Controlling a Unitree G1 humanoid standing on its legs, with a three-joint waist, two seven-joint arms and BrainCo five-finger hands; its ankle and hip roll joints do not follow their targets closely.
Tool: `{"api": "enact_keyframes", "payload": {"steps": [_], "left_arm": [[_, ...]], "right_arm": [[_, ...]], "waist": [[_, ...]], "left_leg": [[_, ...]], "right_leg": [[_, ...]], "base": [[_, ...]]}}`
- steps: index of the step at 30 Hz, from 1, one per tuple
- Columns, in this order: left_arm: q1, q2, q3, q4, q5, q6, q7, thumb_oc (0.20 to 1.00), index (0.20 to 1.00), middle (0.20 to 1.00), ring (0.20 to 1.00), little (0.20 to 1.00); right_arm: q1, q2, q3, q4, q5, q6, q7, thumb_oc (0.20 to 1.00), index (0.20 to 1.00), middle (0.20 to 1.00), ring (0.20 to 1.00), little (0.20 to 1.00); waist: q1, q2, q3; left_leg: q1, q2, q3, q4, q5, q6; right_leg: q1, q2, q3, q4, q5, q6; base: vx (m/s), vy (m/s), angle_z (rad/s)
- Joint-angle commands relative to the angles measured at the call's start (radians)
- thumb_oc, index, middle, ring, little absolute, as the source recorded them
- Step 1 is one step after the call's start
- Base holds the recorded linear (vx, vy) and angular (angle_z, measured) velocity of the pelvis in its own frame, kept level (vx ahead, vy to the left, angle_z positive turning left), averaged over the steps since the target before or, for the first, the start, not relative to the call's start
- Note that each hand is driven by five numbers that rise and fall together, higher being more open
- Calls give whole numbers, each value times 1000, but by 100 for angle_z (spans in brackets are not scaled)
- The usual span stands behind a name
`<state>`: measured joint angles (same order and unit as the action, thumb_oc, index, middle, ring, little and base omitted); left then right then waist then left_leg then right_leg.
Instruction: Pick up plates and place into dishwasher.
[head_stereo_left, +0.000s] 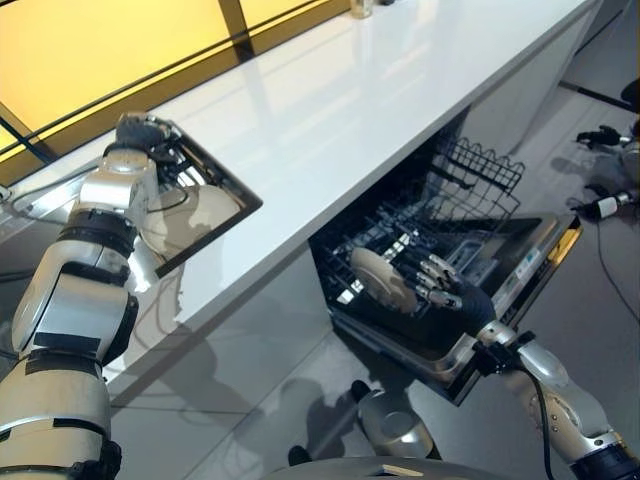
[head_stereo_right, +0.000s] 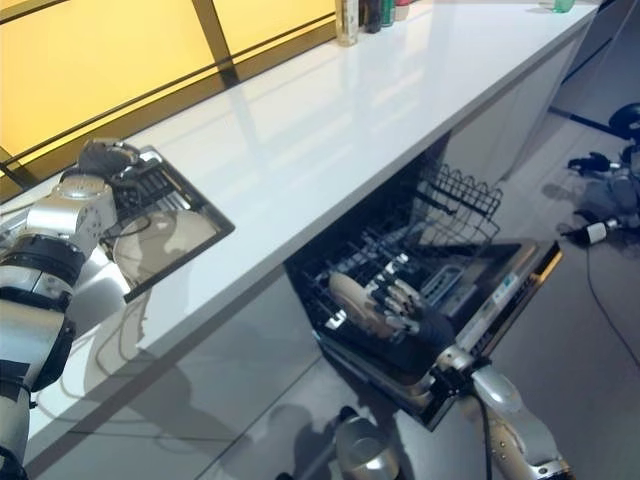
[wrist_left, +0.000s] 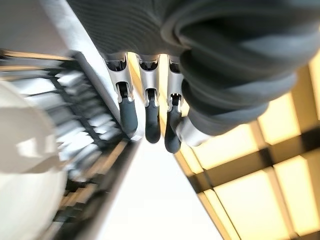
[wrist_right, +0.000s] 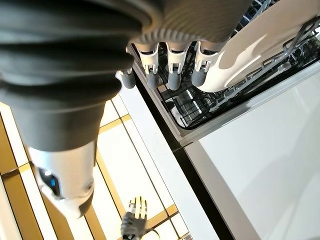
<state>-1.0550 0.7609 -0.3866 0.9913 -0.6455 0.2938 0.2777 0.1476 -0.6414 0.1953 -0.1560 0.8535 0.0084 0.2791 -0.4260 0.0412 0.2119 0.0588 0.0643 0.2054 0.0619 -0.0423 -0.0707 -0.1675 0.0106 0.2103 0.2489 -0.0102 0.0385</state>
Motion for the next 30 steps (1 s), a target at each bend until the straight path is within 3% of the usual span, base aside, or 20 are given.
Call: {"api": "enact_keyframes", "payload": {"steps": [1, 8, 17, 30], "left_arm": [[11, 66, 98, 49, -29, -35, 53, 1000, 1000, 1000, 1000, 1000], [-37, 76, 102, 163, -60, -92, 50, 1000, 1000, 1000, 1000, 1000], [-233, 101, -30, 260, -69, -114, 36, 1000, 1000, 1000, 1000, 1000], [-324, 111, -79, 319, -139, -113, 5, 1000, 1000, 1000, 1000, 1000]], "right_arm": [[-16, -2, -45, -64, 6, -21, 5, 1000, 1000, 1000, 1000, 1000], [-73, -42, -30, -54, 53, -62, -9, 1000, 1000, 1000, 1000, 1000], [-128, -59, 0, -50, 97, -137, -18, 1000, 1000, 1000, 1000, 1000], [-157, -59, 14, -38, 107, -158, -13, 1000, 1000, 1000, 1000, 1000]], "waist": [[-1, -26, 5], [-1, -51, 72], [-3, -95, 152], [-10, -107, 176]], "left_leg": [[-57, -9, 8, 76, -35, 65], [-138, 6, -7, 100, -10, 54], [-250, 35, -14, 127, 19, 39], [-279, 50, -6, 129, 34, 29]], "right_leg": [[-21, -44, 36, -15, -33, 84], [-103, -33, 33, 24, -28, 71], [-198, -21, 18, 61, -13, 56], [-228, -15, 8, 71, -10, 46]], "base": [[0, 0, 0], [-130, -4, 3], [-136, -41, 9], [-11, -7, 2]]}}
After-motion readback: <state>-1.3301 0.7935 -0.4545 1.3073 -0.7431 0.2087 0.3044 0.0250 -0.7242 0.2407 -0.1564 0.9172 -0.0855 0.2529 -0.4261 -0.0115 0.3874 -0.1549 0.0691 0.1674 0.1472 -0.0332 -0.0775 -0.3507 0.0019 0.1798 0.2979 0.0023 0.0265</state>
